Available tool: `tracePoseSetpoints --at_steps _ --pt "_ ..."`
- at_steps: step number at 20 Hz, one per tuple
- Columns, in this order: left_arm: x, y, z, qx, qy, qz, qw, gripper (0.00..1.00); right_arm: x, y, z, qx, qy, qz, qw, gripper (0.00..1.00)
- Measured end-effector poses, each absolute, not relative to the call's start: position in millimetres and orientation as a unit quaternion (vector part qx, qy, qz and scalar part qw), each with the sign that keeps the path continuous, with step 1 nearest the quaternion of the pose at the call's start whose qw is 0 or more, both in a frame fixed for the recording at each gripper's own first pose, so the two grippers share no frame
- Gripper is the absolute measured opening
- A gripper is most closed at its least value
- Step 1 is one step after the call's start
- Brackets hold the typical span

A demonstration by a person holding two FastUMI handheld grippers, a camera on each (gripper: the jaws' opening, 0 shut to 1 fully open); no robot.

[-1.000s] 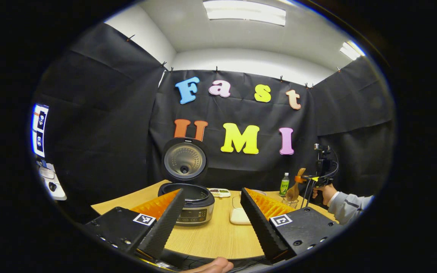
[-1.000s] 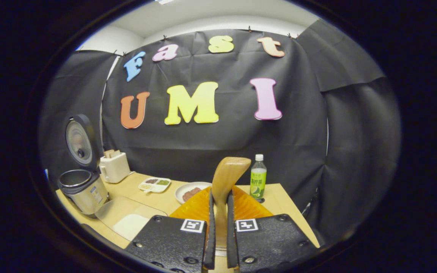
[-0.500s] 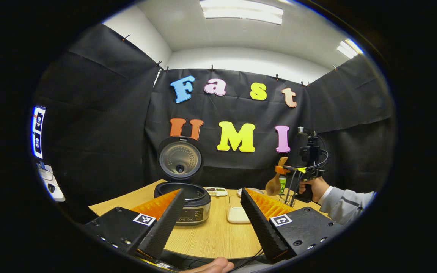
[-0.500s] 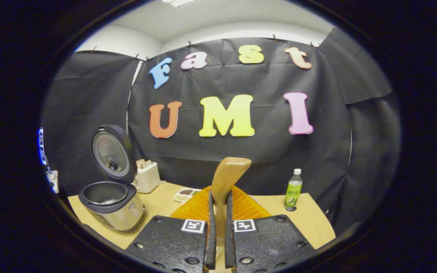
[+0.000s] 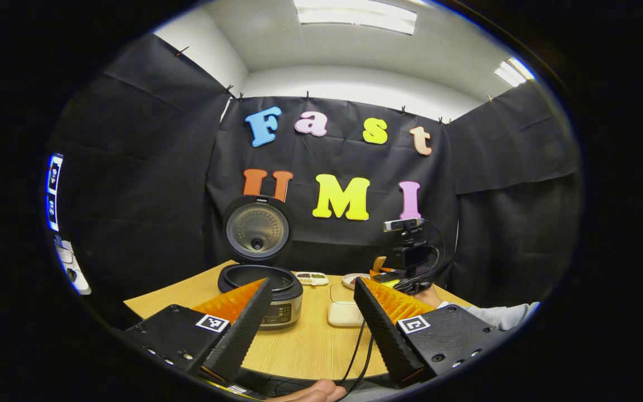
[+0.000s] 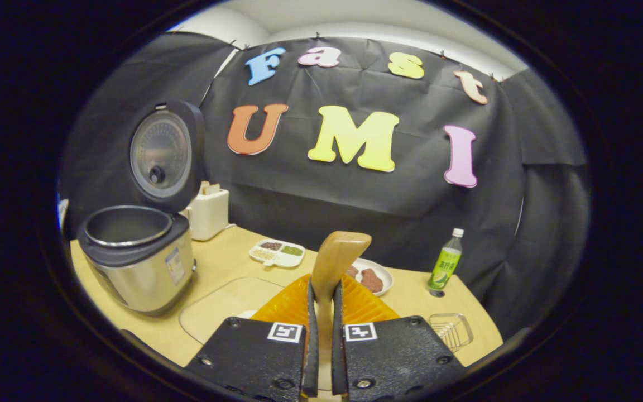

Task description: Close the left gripper, press the button to open the rice cooker; take a wooden spoon from the chopstick holder with the right hand, scoop a spoonful of rice and pour it into the rice cooker, then put the wooden spoon back into the chopstick holder.

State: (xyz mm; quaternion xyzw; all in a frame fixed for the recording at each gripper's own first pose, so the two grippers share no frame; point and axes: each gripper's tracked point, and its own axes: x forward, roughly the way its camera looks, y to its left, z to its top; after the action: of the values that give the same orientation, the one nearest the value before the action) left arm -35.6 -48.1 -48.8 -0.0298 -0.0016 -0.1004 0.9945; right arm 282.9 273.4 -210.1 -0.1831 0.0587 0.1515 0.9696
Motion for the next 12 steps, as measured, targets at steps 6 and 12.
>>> tracePoseSetpoints --at_steps 6,12 --pt "-30 -50 -57 -0.017 0.008 -0.099 0.995 0.94 266 306 -243 -0.097 0.1 0.202 0.969 0.14" --pt "-25 -50 -62 -0.011 0.018 -0.095 0.995 0.94 262 318 -244 0.088 0.162 0.233 0.955 0.14"
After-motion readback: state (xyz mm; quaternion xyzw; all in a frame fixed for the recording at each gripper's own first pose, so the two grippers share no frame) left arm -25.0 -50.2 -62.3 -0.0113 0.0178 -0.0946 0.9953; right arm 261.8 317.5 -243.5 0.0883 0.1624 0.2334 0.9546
